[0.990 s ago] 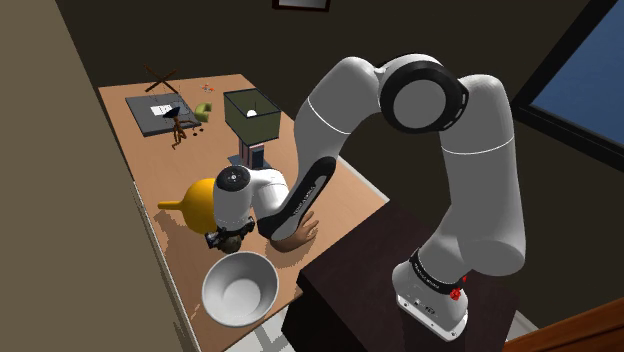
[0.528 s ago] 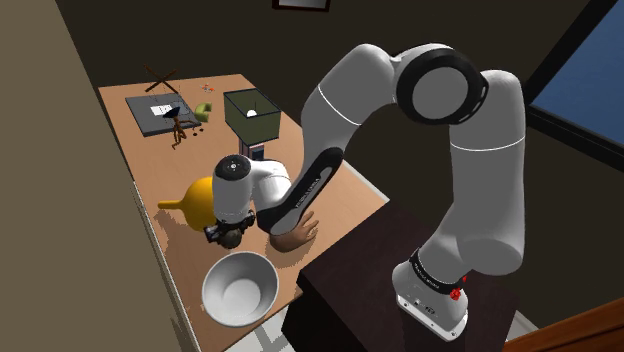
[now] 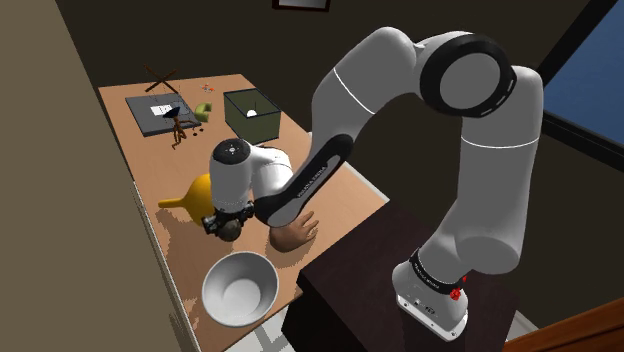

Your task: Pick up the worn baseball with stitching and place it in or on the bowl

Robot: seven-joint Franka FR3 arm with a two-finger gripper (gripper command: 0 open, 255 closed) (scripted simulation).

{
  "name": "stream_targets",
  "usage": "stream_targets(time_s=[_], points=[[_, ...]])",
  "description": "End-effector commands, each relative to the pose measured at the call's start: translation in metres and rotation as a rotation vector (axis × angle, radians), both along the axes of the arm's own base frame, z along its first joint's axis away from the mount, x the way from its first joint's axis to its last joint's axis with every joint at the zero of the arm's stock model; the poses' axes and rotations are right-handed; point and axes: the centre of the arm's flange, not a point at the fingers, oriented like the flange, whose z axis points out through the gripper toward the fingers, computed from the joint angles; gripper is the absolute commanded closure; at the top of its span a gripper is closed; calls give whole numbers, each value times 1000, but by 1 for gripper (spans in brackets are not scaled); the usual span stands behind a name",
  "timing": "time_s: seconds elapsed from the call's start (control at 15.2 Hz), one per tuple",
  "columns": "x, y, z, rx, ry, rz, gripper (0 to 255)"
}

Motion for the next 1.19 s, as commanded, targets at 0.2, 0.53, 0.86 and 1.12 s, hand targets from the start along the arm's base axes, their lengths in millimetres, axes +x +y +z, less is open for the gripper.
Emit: stream_targets(time_s=[0.2, 0.53, 0.86, 1.12], points=[[0, -1, 26, 0, 0, 0, 255], [0, -1, 52, 0, 0, 0, 255], [0, -1, 79, 0, 0, 0, 255], [-13, 4, 92, 0, 0, 0, 255]])
